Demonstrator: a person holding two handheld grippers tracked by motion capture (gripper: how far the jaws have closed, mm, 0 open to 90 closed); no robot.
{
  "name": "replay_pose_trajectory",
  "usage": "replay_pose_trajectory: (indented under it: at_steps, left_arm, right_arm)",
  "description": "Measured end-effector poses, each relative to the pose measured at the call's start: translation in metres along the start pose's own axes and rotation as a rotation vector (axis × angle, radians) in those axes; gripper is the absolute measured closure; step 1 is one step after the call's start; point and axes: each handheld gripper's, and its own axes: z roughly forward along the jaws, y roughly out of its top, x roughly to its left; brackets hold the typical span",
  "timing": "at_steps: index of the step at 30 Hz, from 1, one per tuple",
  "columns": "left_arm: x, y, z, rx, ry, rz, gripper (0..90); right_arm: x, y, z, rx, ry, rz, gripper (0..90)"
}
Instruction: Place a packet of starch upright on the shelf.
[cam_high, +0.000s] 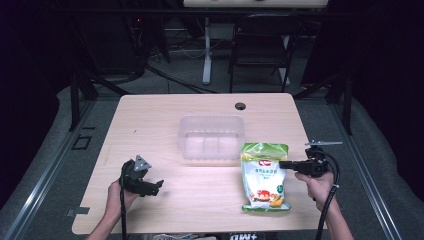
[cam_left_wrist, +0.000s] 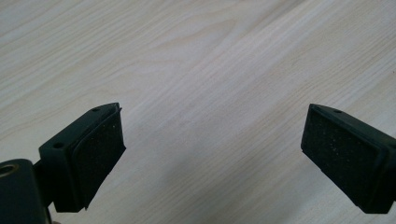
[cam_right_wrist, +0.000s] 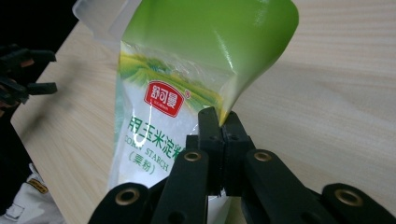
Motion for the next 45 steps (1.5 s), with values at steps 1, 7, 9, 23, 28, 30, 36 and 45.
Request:
replay_pose_trajectory:
  at_steps: [1, 7, 9, 23, 28, 30, 36, 45]
  left_arm:
    - [0.000, 0.000, 0.000, 0.002, -0.004, 0.000, 5.6]
    - [0.000, 0.000, 0.000, 0.002, -0.001, 0.001, 5.6]
    - [0.000, 0.000, 0.000, 0.001, -0.002, 0.000, 5.6]
    - [0.000, 0.000, 0.000, 0.004, -0.004, 0.001, 5.6]
    - [0.001, 0.000, 0.000, 0.006, -0.004, 0.002, 5.6]
    - [0.000, 0.000, 0.000, 0.005, -0.004, 0.001, 5.7]
    - [0.000, 0.000, 0.000, 0.006, -0.003, 0.001, 5.6]
    - [0.001, 0.000, 0.000, 0.006, -0.001, -0.001, 5.6]
  right_arm:
    - [0.001, 0.001, -0.003, -0.006, 0.004, -0.009, 89.6]
    - [0.007, 0.001, -0.014, -0.026, 0.022, -0.028, 89.7]
    - [0.007, 0.000, -0.016, -0.028, 0.030, -0.027, 89.7]
    - [0.027, 0.004, -0.031, -0.078, 0.042, -0.096, 89.8]
    - [0.043, 0.006, -0.033, -0.079, 0.032, -0.137, 89.9]
    - [0.046, 0.007, -0.033, -0.084, 0.029, -0.144, 89.9]
    - [0.058, 0.009, -0.032, -0.088, 0.033, -0.157, 90.0]
    - [0.071, 0.010, -0.029, -0.099, 0.061, -0.160, 90.0]
